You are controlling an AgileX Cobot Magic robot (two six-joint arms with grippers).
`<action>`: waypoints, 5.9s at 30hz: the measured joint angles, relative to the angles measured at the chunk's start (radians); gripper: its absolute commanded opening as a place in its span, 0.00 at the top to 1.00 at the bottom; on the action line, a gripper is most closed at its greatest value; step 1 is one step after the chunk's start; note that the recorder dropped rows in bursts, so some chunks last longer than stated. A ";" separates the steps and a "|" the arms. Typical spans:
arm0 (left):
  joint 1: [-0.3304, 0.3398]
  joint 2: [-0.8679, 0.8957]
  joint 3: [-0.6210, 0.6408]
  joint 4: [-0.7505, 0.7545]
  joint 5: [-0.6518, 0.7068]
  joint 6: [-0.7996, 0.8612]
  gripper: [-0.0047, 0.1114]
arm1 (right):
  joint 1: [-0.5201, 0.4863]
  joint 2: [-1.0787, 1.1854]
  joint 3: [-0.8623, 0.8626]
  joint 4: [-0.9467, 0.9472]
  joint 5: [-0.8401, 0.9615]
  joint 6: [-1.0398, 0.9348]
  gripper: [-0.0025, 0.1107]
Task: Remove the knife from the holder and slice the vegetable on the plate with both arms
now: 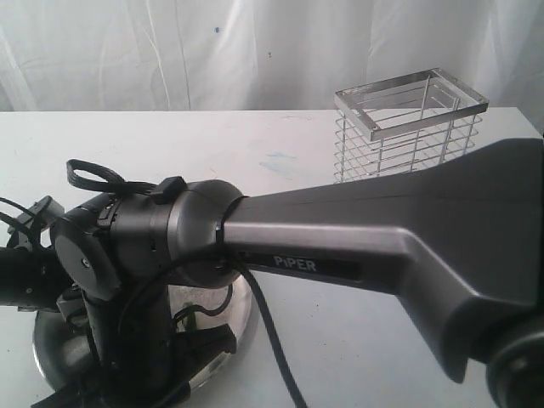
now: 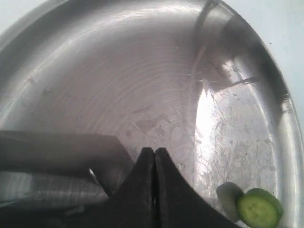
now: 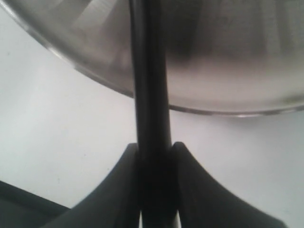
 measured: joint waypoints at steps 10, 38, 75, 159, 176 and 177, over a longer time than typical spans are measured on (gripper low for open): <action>-0.003 -0.024 -0.023 -0.002 -0.030 0.000 0.96 | 0.000 0.000 0.000 0.018 0.054 -0.034 0.98; 0.010 -0.041 0.029 0.035 0.003 -0.046 0.96 | -0.004 0.000 0.000 0.012 0.073 -0.077 0.98; 0.012 -0.079 -0.040 0.125 0.187 -0.086 0.96 | -0.004 -0.025 0.086 0.038 0.075 -0.115 0.98; -0.024 -0.320 0.053 0.339 -0.054 -0.335 0.96 | -0.016 -0.035 0.091 0.018 0.020 -0.090 0.98; -0.069 -0.240 0.051 0.379 -0.031 -0.343 0.96 | -0.018 -0.035 0.091 0.018 -0.001 -0.090 0.98; -0.073 -0.236 0.051 0.377 -0.031 -0.343 0.96 | -0.018 -0.035 0.091 0.018 -0.001 -0.090 0.98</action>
